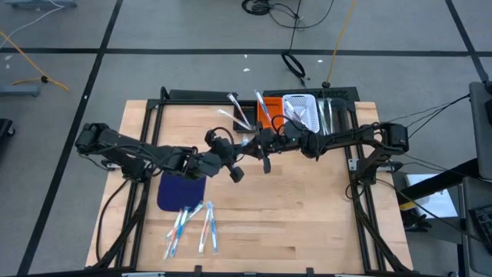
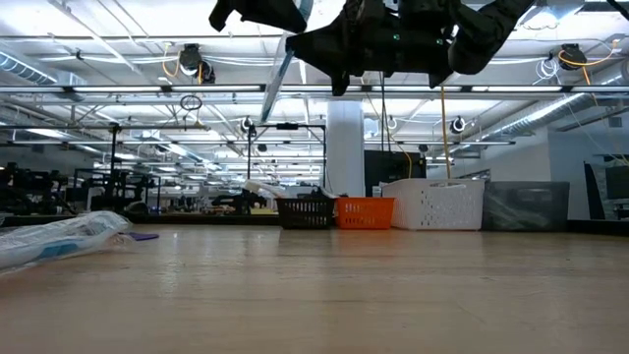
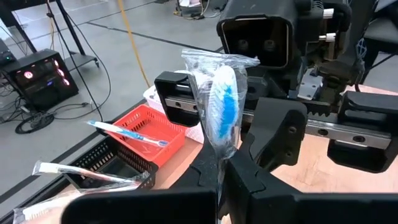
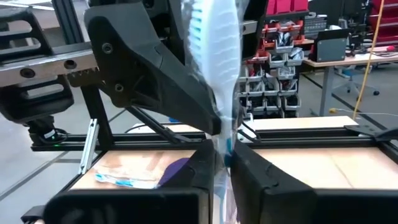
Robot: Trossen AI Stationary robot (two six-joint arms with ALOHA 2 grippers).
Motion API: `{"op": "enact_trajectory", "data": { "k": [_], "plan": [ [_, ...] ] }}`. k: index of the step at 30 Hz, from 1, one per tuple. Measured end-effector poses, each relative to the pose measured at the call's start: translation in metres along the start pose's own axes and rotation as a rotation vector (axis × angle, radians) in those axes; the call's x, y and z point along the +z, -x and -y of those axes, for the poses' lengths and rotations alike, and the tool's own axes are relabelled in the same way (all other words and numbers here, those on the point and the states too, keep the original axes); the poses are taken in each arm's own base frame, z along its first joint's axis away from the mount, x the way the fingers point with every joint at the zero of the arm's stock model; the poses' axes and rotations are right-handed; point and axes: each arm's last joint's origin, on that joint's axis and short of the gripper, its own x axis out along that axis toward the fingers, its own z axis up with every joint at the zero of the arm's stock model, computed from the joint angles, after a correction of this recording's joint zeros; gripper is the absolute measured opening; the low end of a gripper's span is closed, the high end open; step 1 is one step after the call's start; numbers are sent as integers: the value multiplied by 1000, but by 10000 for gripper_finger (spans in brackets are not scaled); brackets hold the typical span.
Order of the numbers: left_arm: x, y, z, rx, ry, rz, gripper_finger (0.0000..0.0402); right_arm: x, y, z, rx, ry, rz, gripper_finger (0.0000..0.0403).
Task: Pick & Place Toothbrushes
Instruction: Put the blue toothbrush into the orange bin
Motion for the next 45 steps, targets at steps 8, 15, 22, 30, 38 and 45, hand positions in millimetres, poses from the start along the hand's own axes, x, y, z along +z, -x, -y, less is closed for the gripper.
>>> {"op": "enact_trajectory", "data": {
  "k": [8,15,22,30,38,45],
  "plan": [
    [-1,0,0,0,-16,-5,35,0,0,0,16,-11,-6,21],
    [0,5,1,-13,-121,-4,82,-3,1,4,0,-22,-36,21],
    [-4,21,-1,-21,-163,-55,108,0,17,27,-91,-62,-122,21],
    [-21,27,-1,2,-182,-175,111,19,57,57,-290,-99,-220,21],
    [-27,28,-5,31,-135,-224,111,29,99,93,-478,-188,-257,20],
    [-26,28,-4,30,-132,-220,111,31,127,120,-607,-248,-262,19]
  ]
}}
